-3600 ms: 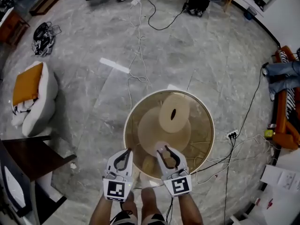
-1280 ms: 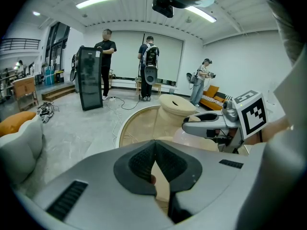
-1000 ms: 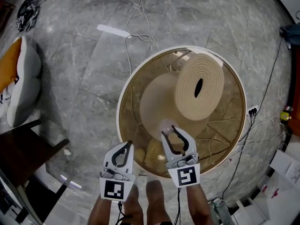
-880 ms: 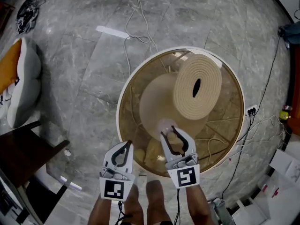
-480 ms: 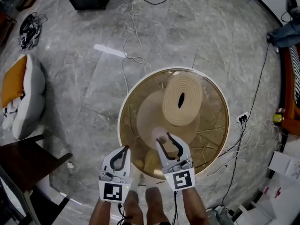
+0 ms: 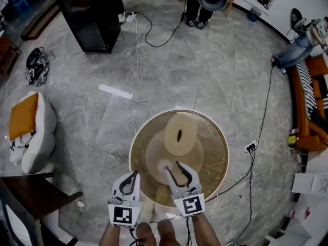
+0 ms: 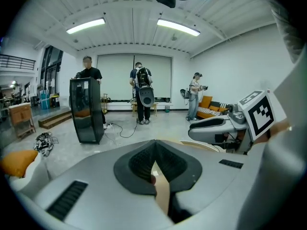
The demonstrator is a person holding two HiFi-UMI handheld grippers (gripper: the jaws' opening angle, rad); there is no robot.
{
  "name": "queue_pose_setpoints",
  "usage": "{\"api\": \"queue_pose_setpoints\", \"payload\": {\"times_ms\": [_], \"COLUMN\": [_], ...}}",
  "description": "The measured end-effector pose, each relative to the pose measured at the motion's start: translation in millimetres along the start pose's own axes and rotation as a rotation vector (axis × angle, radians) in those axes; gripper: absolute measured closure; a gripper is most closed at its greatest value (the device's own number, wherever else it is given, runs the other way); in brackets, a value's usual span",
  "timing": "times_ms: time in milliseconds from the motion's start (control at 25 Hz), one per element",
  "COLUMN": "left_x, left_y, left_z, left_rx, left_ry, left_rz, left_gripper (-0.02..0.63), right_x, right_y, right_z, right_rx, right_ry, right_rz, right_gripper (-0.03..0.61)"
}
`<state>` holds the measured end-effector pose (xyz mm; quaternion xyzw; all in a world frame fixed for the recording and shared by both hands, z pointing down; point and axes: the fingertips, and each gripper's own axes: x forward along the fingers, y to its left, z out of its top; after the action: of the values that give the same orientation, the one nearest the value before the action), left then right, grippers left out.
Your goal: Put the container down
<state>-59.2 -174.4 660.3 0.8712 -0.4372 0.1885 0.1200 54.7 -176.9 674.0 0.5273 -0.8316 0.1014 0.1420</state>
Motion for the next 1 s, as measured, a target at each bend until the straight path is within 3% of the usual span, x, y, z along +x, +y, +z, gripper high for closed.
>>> {"api": "queue_pose_setpoints", "payload": {"times_ms": [160, 400, 560, 1000], "left_x": [-20.2, -53.2, -77.9, -148.0], "left_y": [-7.4, -18.7, -25.9, -56.9], "left_z": [45.8, 105.0, 131.5, 200.3], "left_rx": [-0.004, 0.074, 0.131, 0.17], "left_ry": [-0.028, -0.084, -0.105, -0.18], "left_rz": [0.002, -0.006, -0.009, -0.019], "left_gripper": [0.597, 0.595, 0.597, 0.595], "right_x": [-23.7, -57.4, -82.5, -161.9], "right_y": [0.6, -9.7, -11.4, -1.4], "right_z": [38.3, 94.8, 129.9, 194.1], "right_rx": [0.012, 0.018, 0.033, 0.028], "right_ry": [-0.017, -0.079, -0.096, -0.129], "right_rz": [-0.02, -0.058, -0.072, -0.111], "right_gripper": [0.425, 0.425, 0.425, 0.425]}}
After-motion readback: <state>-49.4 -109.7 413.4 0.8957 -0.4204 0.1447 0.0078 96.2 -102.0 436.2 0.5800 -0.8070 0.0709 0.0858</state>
